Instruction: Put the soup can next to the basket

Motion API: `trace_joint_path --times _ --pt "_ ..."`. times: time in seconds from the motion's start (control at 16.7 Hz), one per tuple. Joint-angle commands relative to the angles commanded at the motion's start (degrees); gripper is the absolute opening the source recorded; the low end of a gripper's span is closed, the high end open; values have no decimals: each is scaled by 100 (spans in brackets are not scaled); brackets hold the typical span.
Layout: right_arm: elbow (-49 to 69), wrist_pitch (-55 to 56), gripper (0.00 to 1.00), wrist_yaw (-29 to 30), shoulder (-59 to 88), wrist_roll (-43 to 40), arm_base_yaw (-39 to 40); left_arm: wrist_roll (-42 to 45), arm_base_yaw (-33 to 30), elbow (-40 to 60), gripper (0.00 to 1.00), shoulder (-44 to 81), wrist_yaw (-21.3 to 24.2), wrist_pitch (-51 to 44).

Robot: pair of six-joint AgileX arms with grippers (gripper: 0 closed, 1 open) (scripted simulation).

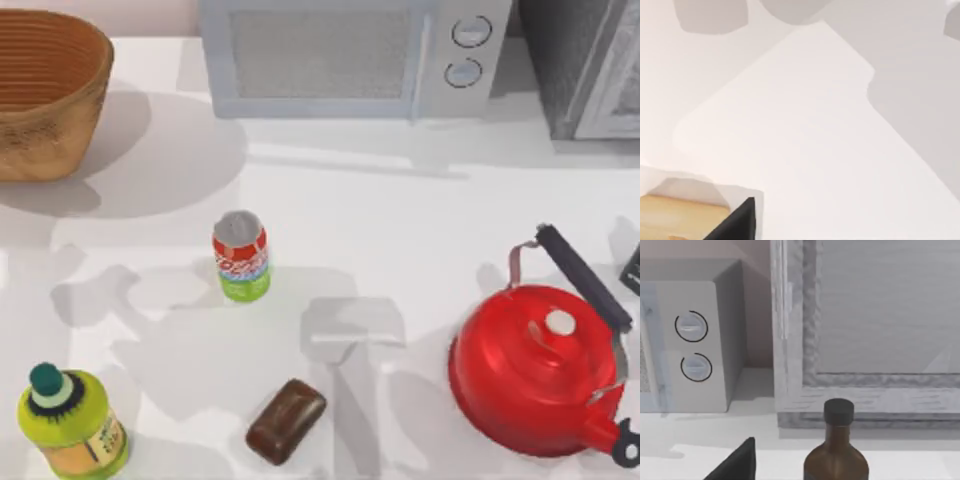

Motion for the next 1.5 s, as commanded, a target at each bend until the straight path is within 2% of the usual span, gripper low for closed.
trace_joint_path --times 0.24,0.48,0.78,1.2,1.5 --pt "0 0 100 0 0 0 0 675 129 1202 100 1353 30 -777" --pt "0 0 100 0 0 0 0 917 173 1646 100 1789 55 -1031" --pt "0 0 100 0 0 0 0 909 145 1612 100 1781 52 -998" --pt "0 0 100 0 0 0 0 929 180 755 100 2033 57 125" --pt "0 0 100 0 0 0 0 932 183 648 100 2062 57 240"
